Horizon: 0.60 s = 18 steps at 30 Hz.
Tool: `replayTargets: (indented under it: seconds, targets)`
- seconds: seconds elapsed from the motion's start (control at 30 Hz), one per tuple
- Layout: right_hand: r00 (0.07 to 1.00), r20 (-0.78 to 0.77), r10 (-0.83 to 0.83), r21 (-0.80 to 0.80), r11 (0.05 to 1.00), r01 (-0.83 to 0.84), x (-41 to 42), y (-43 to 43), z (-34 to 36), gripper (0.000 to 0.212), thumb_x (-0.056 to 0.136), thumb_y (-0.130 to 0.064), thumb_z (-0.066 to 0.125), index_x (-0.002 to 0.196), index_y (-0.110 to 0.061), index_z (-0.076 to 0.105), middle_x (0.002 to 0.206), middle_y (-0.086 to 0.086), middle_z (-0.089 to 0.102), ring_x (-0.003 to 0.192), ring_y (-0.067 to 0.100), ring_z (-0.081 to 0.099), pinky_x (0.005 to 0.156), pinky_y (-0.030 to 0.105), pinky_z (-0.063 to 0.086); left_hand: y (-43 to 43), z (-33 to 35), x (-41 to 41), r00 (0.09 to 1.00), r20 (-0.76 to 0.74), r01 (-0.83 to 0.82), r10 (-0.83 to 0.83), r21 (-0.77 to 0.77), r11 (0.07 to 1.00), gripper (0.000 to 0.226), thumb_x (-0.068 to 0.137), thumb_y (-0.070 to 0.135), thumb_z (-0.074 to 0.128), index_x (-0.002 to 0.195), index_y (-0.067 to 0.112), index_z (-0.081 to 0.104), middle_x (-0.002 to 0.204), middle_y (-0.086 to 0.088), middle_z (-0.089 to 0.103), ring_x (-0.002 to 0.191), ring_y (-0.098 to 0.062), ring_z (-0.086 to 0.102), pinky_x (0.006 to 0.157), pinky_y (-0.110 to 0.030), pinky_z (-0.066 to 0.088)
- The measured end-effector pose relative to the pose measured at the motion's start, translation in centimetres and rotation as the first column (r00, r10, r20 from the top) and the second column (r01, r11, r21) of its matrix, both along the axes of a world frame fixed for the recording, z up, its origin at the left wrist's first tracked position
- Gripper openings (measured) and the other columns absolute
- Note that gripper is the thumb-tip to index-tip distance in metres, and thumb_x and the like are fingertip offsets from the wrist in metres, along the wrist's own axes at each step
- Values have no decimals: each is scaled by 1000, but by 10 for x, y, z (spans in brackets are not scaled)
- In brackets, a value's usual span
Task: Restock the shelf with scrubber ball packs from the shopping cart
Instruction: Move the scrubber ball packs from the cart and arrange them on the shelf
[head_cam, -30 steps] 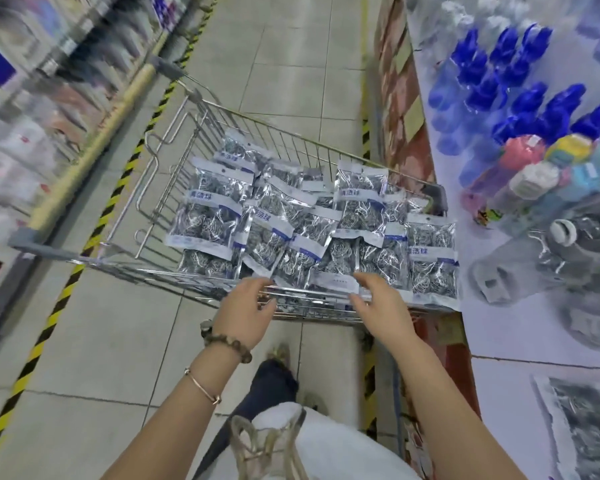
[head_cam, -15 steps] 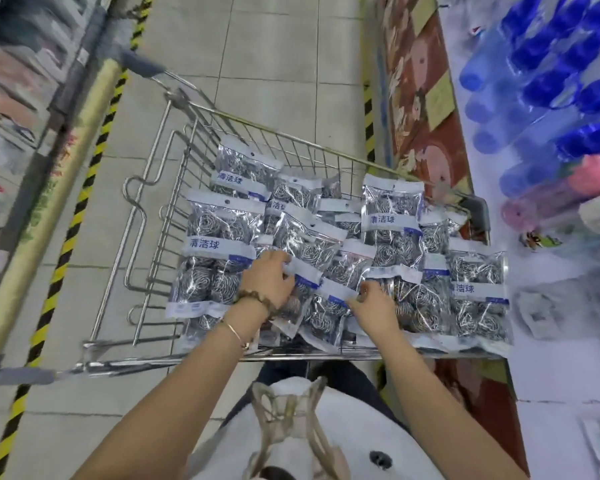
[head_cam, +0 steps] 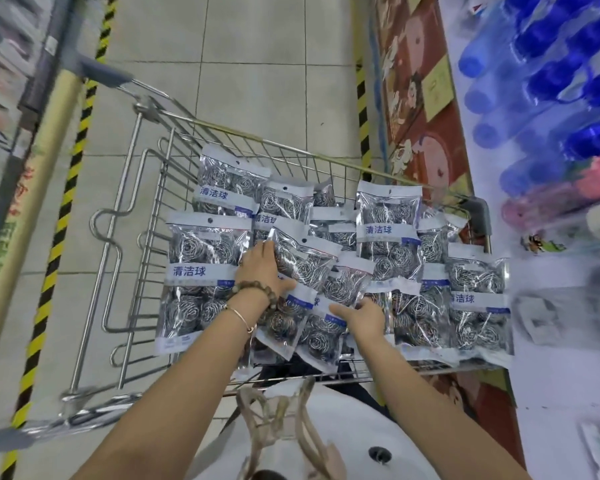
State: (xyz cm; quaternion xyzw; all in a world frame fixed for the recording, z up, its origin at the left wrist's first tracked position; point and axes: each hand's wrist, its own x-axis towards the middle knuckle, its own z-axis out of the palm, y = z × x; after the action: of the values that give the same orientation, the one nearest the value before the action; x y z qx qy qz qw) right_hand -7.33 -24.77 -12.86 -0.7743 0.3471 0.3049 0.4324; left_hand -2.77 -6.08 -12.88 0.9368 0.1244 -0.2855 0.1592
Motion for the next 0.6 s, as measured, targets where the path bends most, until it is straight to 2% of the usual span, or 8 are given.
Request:
replayTargets:
  seconds: [0.07,0.13,0.27,0.37,0.43,0.5,0.53,0.6]
  targets:
    - [1000,10,-28,20,999,27,0,-5,-3,30,78,-22,75,72,-13,47,71,-1,51,62,13,48,51,23,34,-2,-2,2,1000,-7,12,-12,50,999,107,66,56,70,145,18,10,154,-5,11,140,-25,16,110,-42,30]
    - [999,27,-45,45,998,43,-3,-9,-4,37,78,-20,75,66,-16,40,65,-1,48,58,13,44,55,26,37,-5,-4,3,1000,-28,0,2,94,996,114,64,62,67,147,17,3,155,-7,2,141,-26,12,110,-41,30]
    - [993,58,-105,107,989,99,-11,-15,-4,26,84,-17,69,74,-15,45,71,-1,51,60,11,48,54,22,39,-12,0,3,996,-79,-22,34,146,989,118,63,70,60,146,11,0,155,-10,-7,142,-29,6,112,-42,23]
    - [989,74,-132,131,984,122,-15,-16,-4,23,85,-19,67,89,-8,48,80,4,55,65,13,50,56,23,41,-16,0,5,997,-36,-62,66,108,992,111,61,72,60,145,14,15,155,-10,-2,141,-29,7,112,-44,20]
    - [980,95,-174,141,977,160,-17,-17,-4,24,85,-18,67,83,-8,45,78,6,52,65,14,47,56,24,39,-19,-1,5,997,10,-83,82,84,993,107,60,72,61,141,13,24,155,-10,2,141,-28,8,113,-44,18]
    - [972,127,-197,144,973,178,-20,-18,-3,25,86,-18,67,79,-10,43,75,3,48,64,13,45,57,26,38,-23,0,2,994,71,-87,83,55,995,104,61,69,62,138,9,28,152,-12,13,140,-27,16,113,-41,18]
    - [967,154,-204,145,973,182,-21,-18,-2,26,86,-18,67,79,-10,43,74,3,47,64,13,44,58,28,39,-24,2,0,989,106,-106,103,14,994,101,61,68,63,136,8,30,147,-12,27,136,-26,27,111,-39,23]
    - [951,221,-217,176,968,180,-19,-17,4,23,86,-17,66,82,-9,45,76,3,49,67,15,47,62,31,45,-26,9,-5,965,137,-206,225,-142,968,97,59,64,65,132,10,32,114,-5,53,108,-23,54,97,-37,44]
